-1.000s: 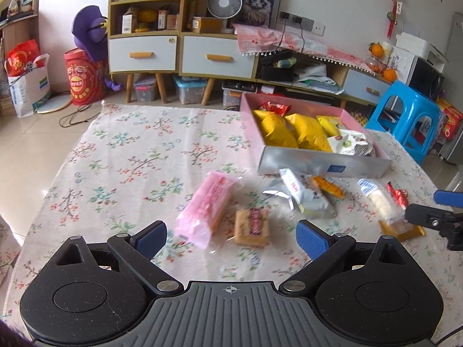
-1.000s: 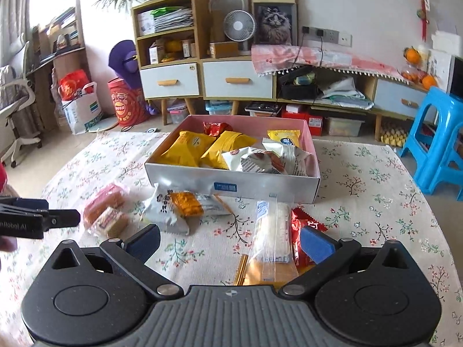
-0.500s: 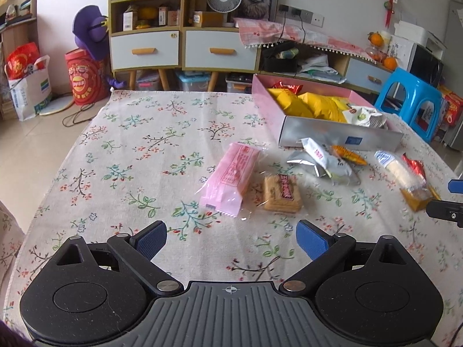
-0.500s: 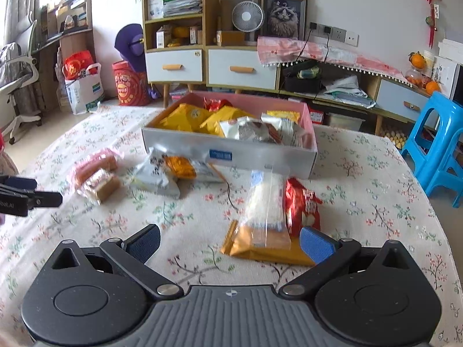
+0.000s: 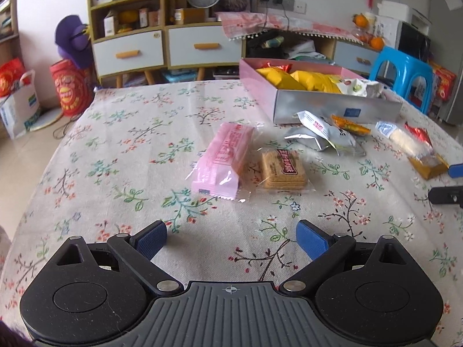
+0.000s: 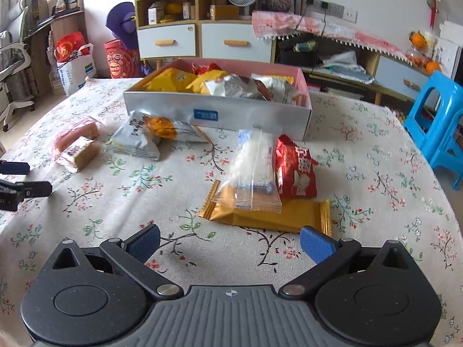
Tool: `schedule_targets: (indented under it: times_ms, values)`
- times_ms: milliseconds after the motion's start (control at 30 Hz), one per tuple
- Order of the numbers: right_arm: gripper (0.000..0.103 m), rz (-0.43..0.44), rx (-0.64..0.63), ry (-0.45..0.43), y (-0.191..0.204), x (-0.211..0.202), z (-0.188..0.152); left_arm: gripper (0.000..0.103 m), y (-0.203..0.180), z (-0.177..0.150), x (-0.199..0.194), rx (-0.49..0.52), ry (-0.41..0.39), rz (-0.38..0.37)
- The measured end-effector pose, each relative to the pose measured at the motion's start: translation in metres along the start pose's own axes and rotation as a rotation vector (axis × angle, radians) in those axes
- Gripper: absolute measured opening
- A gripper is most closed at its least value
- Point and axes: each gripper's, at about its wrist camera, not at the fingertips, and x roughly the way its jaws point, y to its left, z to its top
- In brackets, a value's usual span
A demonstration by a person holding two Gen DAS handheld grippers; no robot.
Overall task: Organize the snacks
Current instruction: 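Move both open grippers back over the snacks on the table, then grasp the gold bar packet with the right gripper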
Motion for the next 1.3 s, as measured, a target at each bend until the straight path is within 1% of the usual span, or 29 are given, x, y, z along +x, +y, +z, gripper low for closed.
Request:
schedule_targets:
  times_ms: [33, 100, 200, 300, 400, 533, 700, 767, 833, 900, 933, 1000, 1033, 1100, 1200, 1300]
  values:
    - [0.093, -0.002, 0.011, 0.005, -0.002, 0.002, 0.000, 0.097, -0.001, 0.002, 0.000, 0.000, 0.003, -0.009]
    - [0.093, -0.002, 0.035, 0.008, -0.005, 0.003, 0.001, 0.097, -0.006, 0.003, -0.001, 0.007, 0.003, -0.050]
    - [0.093, 0.019, 0.034, 0.012, -0.006, 0.005, 0.001, 0.095, -0.016, 0.003, -0.001, 0.040, -0.001, -0.091]
    - [0.093, 0.031, 0.014, 0.013, -0.003, 0.008, 0.002, 0.095, -0.024, 0.004, 0.004, 0.073, -0.006, -0.090]
    - [0.093, 0.024, 0.020, 0.015, -0.002, 0.011, 0.006, 0.094, -0.026, 0.009, 0.008, 0.056, -0.014, -0.095]
    - [0.093, -0.011, 0.028, 0.019, -0.005, 0.017, 0.011, 0.087, -0.028, 0.017, 0.013, 0.032, -0.022, -0.106]
    - [0.092, -0.027, 0.022, -0.003, -0.013, 0.022, 0.013, 0.078, -0.032, 0.024, 0.020, 0.016, -0.030, -0.106]
    - [0.088, -0.034, 0.030, -0.005, -0.017, 0.023, 0.014, 0.074, -0.032, 0.027, 0.022, 0.000, -0.031, -0.104]
    - [0.083, -0.036, 0.038, -0.011, -0.019, 0.021, 0.015, 0.072, -0.033, 0.030, 0.024, -0.014, -0.032, -0.101]
    - [0.073, -0.039, 0.042, -0.015, -0.021, 0.020, 0.016, 0.071, -0.033, 0.033, 0.026, -0.029, -0.033, -0.098]
    - [0.070, -0.039, 0.042, -0.018, -0.022, 0.018, 0.015, 0.070, -0.034, 0.034, 0.027, -0.037, -0.034, -0.095]
    - [0.056, -0.036, 0.040, -0.021, -0.023, 0.016, 0.016, 0.070, -0.033, 0.035, 0.028, -0.056, -0.033, -0.095]
    - [0.052, -0.037, 0.040, -0.020, -0.024, 0.015, 0.016, 0.070, -0.033, 0.036, 0.028, -0.064, -0.032, -0.095]
    - [0.040, -0.038, 0.042, -0.017, -0.026, 0.013, 0.016, 0.070, -0.033, 0.035, 0.028, -0.070, -0.034, -0.095]
    - [0.033, -0.041, 0.047, -0.016, -0.032, 0.009, 0.014, 0.070, -0.033, 0.032, 0.026, -0.057, -0.037, -0.091]
    - [0.029, -0.047, 0.049, -0.020, -0.040, 0.005, 0.010, 0.070, -0.033, 0.028, 0.023, -0.049, -0.041, -0.091]
